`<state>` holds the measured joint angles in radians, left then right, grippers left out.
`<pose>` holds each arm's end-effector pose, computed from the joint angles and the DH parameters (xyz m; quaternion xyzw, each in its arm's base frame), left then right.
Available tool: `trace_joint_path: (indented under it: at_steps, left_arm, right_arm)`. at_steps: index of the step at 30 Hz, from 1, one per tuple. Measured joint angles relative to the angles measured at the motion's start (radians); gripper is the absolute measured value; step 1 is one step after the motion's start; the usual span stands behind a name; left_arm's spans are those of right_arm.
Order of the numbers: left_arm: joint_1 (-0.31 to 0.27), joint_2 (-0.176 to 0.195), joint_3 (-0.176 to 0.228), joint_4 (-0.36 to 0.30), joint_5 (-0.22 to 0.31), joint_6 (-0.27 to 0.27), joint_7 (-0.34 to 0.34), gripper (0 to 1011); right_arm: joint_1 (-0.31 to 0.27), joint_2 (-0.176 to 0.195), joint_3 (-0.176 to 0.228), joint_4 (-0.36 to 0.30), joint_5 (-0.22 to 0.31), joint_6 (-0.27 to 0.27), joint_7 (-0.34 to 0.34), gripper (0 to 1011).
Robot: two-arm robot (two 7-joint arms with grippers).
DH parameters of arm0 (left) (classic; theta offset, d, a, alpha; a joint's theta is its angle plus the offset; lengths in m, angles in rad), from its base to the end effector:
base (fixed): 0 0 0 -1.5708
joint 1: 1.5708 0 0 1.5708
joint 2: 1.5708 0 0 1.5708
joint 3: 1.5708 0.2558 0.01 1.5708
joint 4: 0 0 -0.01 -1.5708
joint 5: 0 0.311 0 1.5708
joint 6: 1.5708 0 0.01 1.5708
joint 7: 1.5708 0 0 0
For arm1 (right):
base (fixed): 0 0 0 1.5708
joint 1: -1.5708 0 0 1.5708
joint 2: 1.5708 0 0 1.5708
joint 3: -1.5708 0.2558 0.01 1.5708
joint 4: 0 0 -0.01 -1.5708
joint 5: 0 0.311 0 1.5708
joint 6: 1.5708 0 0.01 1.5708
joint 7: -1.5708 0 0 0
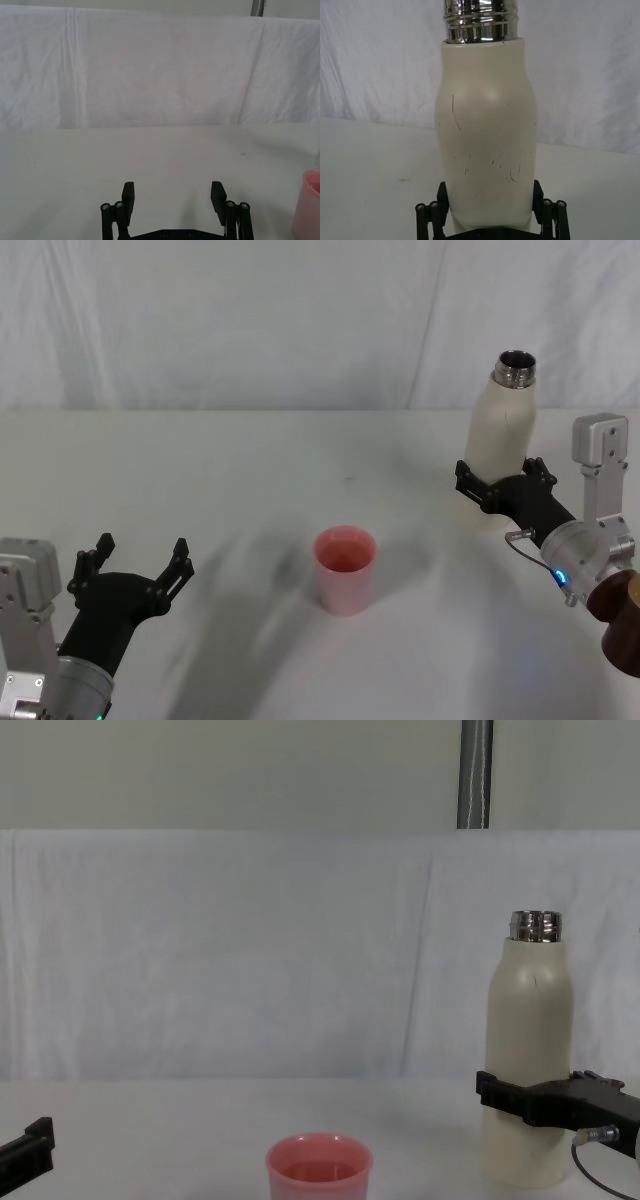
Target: Grasp the thermos with one hand and pour water into the cup lid.
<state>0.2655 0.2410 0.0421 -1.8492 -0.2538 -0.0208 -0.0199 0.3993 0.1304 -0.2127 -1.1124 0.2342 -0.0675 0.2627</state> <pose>0.2639 0.0292 -0.2532 -0.0174 0.0064 0.6616 0.7496 0.4242 0.0085 -0.2669 0.0062 0.0179 -0.5561 0.8309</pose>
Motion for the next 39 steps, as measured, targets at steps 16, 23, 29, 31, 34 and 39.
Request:
trace_joint_path:
  at_steps: [16,23,29,31,34,39]
  left_arm:
    - [0.0,0.0,0.0,0.0,0.0,0.0,0.0,1001]
    - [0.0,0.0,0.0,0.0,0.0,0.0,0.0,1001]
    - [0.0,0.0,0.0,0.0,0.0,0.0,0.0,1001]
    - [0.0,0.0,0.0,0.0,0.0,0.0,0.0,1001]
    - [0.0,0.0,0.0,0.0,0.0,0.0,0.0,1001]
    - [0.0,0.0,0.0,0.0,0.0,0.0,0.0,1001]
  right_arm:
    - [-0.002,0.001,0.0,-0.002,-0.001,0.001,-0.001,961]
    - [-0.002,0.002,0.0,-0.002,-0.001,0.002,-0.001,959]
    - [-0.002,0.002,0.0,-0.002,-0.001,0.002,-0.001,959]
    - [-0.002,0.002,0.0,-0.003,-0.001,0.002,-0.001,959]
    - [-0.002,0.002,0.0,-0.002,-0.001,0.002,-0.001,959]
    - [-0.002,0.002,0.0,-0.002,-0.001,0.002,-0.001,959]
